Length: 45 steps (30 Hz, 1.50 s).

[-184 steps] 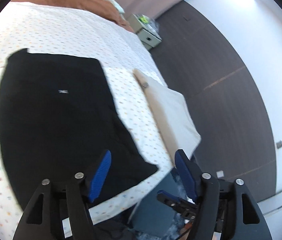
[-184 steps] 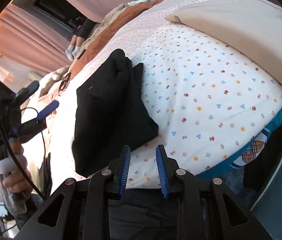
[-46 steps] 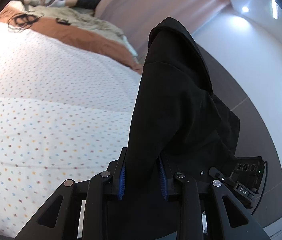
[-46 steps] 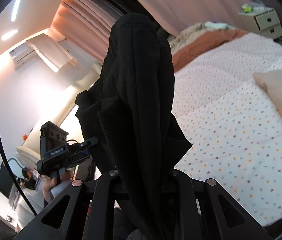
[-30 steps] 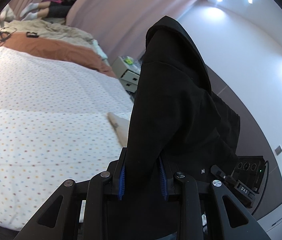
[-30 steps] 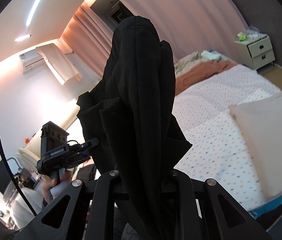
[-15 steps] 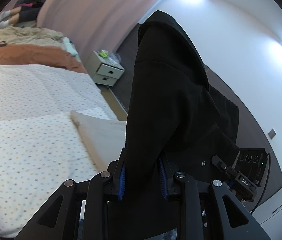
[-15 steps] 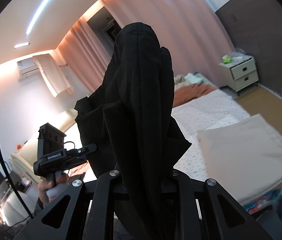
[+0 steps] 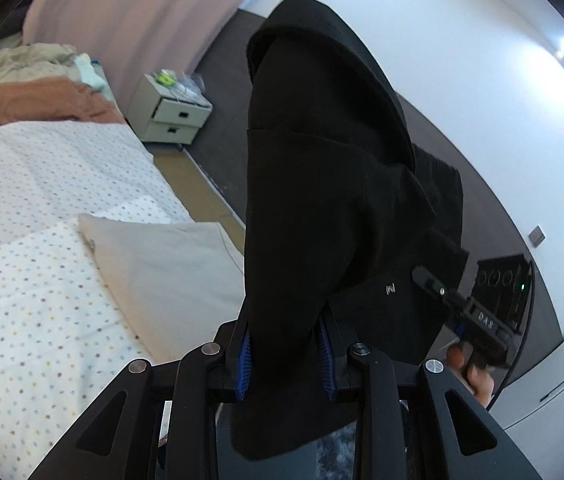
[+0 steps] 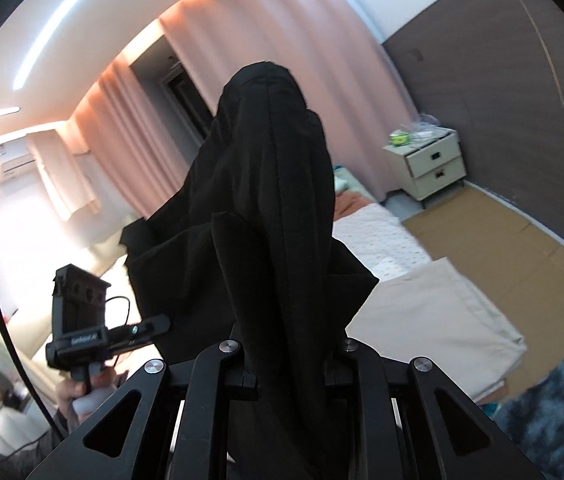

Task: Fold large clothes
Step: 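Carry the held black shirt with both tools over the stack of folded clothes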

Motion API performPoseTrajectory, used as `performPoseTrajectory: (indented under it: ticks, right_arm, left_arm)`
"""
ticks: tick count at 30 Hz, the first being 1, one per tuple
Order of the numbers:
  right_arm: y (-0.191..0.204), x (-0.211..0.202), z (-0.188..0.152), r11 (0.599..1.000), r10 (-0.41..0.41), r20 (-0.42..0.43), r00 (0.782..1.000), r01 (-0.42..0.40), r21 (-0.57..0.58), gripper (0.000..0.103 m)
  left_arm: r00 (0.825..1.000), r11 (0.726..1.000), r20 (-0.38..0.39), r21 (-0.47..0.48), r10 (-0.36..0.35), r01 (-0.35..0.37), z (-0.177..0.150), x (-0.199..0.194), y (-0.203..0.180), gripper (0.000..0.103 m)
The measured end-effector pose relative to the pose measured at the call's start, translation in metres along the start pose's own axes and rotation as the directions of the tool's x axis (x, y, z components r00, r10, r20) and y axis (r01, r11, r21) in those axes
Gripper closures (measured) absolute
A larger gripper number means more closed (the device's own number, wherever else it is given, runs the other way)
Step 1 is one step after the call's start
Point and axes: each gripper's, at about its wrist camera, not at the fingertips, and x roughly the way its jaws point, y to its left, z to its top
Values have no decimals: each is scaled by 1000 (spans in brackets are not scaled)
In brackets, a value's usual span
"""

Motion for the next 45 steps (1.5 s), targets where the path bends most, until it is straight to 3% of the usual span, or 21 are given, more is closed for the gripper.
performPoseTrajectory:
  ticks: [8,17,28,29,31,32,33,34,37,41,45]
  right_arm:
    - [-41,41,16,995,-88,-48,995,90,41,86]
    - [-84,113,17,989,-123,-143,982,134,70,86]
    - [-139,187,18,962,-230,-242,943,258,93,85]
    - [-142,191,17,954,-256,-249,934,286,92,78]
    - [-158,203,19,920,-329,-269,905,372,127,61]
    - [-166,205,20,902,-357,-270,894,405,148,48]
    - [-172,204,19,887,-377,-259,889,427,174,41]
    - [-177,199,19,881,-383,-237,893,430,198,30]
    - [-183,177,13,880,-372,-197,907,413,237,26]
    - [-184,142,-14,841,-453,-228,862,498,210,26]
    - [-198,110,-58,822,-430,-251,867,491,288,26]
  left_arm:
    - [996,998,-86,-63,-26,21,16,61,45,74]
    - [986,995,-164,-90,29,-44,42,110,105,74]
    - [979,981,-195,-172,53,-87,62,163,177,73]
    - [979,978,-200,-189,50,-88,63,167,184,70]
    - [971,969,-230,-214,73,-123,61,176,195,51]
    - [968,965,-236,-224,84,-138,58,177,200,49]
    - [968,963,-237,-228,88,-143,56,179,204,49]
    - [965,962,-245,-226,92,-150,53,181,207,49]
    - [956,964,-271,-206,108,-168,43,186,215,49]
    - [954,966,-285,-210,90,-154,37,194,216,49]
    - [951,968,-300,-207,72,-139,31,205,217,49]
